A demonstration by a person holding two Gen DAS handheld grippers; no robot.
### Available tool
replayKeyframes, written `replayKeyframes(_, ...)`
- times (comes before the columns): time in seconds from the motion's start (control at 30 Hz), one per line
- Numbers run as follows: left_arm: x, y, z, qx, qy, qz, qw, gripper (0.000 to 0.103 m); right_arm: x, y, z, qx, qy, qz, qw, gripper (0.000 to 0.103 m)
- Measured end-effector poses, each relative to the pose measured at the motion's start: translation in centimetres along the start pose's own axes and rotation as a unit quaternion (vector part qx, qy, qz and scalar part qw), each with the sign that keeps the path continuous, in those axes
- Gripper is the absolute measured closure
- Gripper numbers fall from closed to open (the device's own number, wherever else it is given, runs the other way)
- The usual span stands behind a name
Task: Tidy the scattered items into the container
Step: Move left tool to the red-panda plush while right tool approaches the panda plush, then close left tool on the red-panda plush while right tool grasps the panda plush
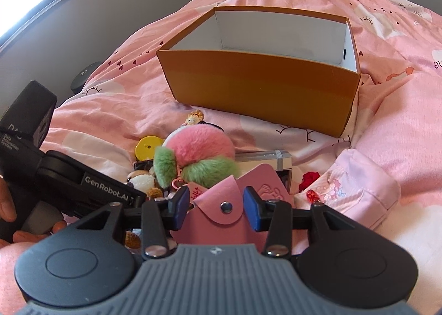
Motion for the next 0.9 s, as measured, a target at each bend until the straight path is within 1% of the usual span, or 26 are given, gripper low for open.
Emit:
replayKeyframes(0.17,1.3,0.1,0.3,-0.040,-0.028,0.033,0.9982,0.043,0.2,-0.1,-0.3,0.004,0.003,0.005,1.000,0.057)
replayKeyframes(0.27,2.6,0.1,0.7,-0.063,-0.047,0.063,0.9949,0.044,0.5,-0.4,-0.7,0.015,0.005,0.010,1.000,0.057)
replayKeyframes(0.4,3.7,-0.3,0.9,-0.082,-0.061,0.085,0.9911,0.045,0.7,-1.1,-1.3,0.030,0.006,0.016,0.999,0.057)
replayKeyframes(0.67,5.8,-1.4,0.2,-0.106,-0.079,0.117,0.9843,0.045,0.7,-3.1,-1.9,0.044,0.009,0.026,0.999,0.057)
replayKeyframes(0.8,7.2,-2.3,-0.7,-0.105,-0.079,0.133,0.9823,0.045,0.2,-4.9,-2.3,0.052,0.002,0.025,0.998,0.057)
replayKeyframes(0.9,8.2,-3.1,-1.7,-0.099,-0.082,0.149,0.9804,0.045,-0.5,-6.3,-2.9,0.064,0.007,0.025,0.998,0.057)
Point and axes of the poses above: each gripper's, at about its wrist camera, not at the fingertips, and x roughly against the way its jaws point, z to its right, y to its underside, the point moved 8 cm from there along -x, roughly the way its jaws point, and after that the axes turned 1 degree about -z, right-handed, at the moved point
